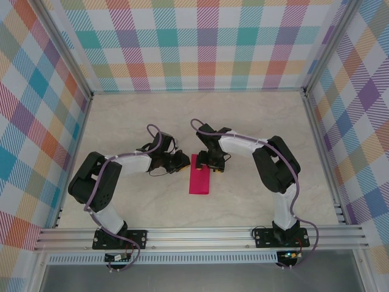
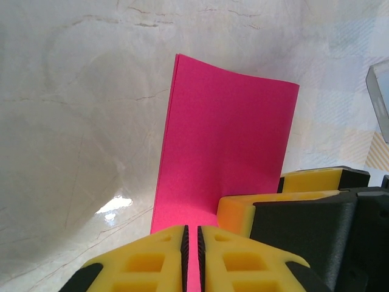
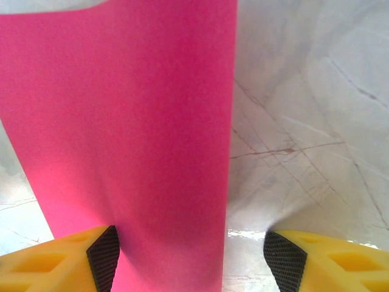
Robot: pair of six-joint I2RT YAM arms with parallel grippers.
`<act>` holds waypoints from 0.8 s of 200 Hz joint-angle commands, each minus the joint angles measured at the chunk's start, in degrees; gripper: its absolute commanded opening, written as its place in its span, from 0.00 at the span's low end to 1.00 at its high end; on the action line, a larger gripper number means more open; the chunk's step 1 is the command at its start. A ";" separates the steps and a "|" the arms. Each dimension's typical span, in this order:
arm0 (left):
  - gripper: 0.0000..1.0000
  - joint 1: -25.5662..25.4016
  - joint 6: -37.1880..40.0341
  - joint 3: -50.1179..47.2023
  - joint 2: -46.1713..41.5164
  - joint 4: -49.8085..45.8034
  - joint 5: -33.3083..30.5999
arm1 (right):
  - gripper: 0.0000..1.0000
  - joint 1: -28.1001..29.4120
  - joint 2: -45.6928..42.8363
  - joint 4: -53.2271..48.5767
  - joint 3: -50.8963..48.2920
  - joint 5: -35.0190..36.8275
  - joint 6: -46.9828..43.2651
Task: Fold a paper plane with a square sheet of paper (pick it up from the middle)
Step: Hold the square sheet of paper at the center of the table.
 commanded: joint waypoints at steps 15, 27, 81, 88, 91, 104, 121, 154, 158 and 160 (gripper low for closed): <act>0.12 -0.80 -0.58 1.31 2.01 0.77 1.96 | 0.70 1.08 9.78 2.98 -4.35 0.59 -0.23; 0.10 -0.80 -0.70 1.34 2.09 0.73 1.78 | 0.70 1.08 9.84 3.00 -4.26 0.61 -0.06; 0.09 -0.79 -0.61 1.22 2.00 0.21 -0.04 | 0.71 1.17 10.45 3.05 -4.28 0.50 -0.05; 0.09 -0.80 -0.61 1.24 2.12 0.29 0.11 | 0.71 1.17 10.51 3.09 -4.27 0.58 -0.08; 0.09 -0.80 -0.67 1.22 2.19 0.31 0.27 | 0.71 1.17 10.50 3.08 -4.30 0.58 -0.06; 0.09 -0.87 -0.81 1.17 2.50 1.14 1.41 | 0.71 1.17 10.66 3.07 -4.26 0.54 0.03; 0.08 -1.04 -0.77 1.33 2.86 2.06 3.13 | 0.71 1.17 10.79 3.18 -4.17 0.41 0.12; 0.07 -1.89 -0.23 2.42 4.37 1.59 4.63 | 0.71 1.17 11.01 3.17 -4.25 0.39 0.20; 0.06 -1.96 -0.23 2.47 4.62 1.55 4.67 | 0.71 1.17 10.98 3.18 -4.26 0.34 0.29; 0.06 -2.01 -0.24 2.54 4.70 1.51 4.65 | 0.71 1.17 10.98 3.18 -4.26 0.33 0.30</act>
